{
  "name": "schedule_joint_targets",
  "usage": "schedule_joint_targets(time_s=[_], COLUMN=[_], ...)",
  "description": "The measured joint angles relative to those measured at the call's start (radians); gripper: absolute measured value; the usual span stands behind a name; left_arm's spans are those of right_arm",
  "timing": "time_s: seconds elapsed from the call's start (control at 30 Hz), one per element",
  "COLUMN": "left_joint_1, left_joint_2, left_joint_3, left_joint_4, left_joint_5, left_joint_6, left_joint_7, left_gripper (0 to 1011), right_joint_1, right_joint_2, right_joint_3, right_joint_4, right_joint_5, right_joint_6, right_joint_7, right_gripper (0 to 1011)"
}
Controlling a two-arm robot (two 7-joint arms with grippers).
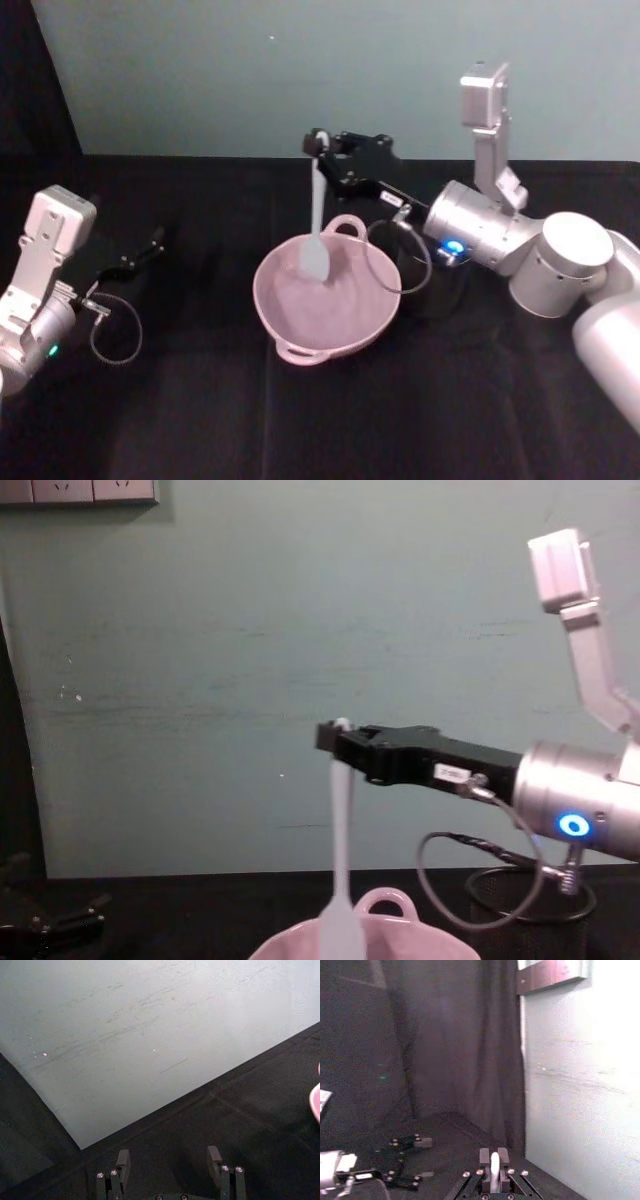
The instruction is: Use the one hand to pick up the spoon and stir the clear water in the bowl.
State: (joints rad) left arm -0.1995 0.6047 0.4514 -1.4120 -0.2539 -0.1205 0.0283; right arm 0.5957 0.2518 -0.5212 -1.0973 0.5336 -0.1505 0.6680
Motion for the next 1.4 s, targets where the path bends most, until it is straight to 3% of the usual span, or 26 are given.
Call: schedule_joint_targets(time_s=[0.33,0.83,1.07,1.27,1.4], left_joint_1=[0.0,0.0,0.0,0.0,0.0], left_joint_2=[0.0,0.0,0.0,0.0,0.0], left_joint_3=[0.0,0.0,0.0,0.0,0.0], left_joint_4=[0.0,0.0,0.0,0.0,0.0], left_joint_5=[0.0,0.0,0.0,0.0,0.0], left_joint_6=[0.0,0.0,0.0,0.0,0.0], left_joint_7=[0.0,0.0,0.0,0.0,0.0], left_gripper=[1011,1011,1011,1011,1011], right_joint_1=[-0.067,-0.165,-0.177,-0.16,-0.128], right_joint_2=[0.071,0.137,0.135,0.11,0.079], right_joint_3=[0.056,0.059,0.035,0.005,-0.018], right_joint_4=[-0.09,-0.251,-0.282,-0.28,-0.243], right_joint_5=[0.005,0.008,0.017,0.02,0.021], right_joint_6=[0.011,0.049,0.063,0.063,0.057], right_joint_7=[-0.032,-0.039,-0.024,-0.008,0.001], right_gripper=[105,105,105,105,105])
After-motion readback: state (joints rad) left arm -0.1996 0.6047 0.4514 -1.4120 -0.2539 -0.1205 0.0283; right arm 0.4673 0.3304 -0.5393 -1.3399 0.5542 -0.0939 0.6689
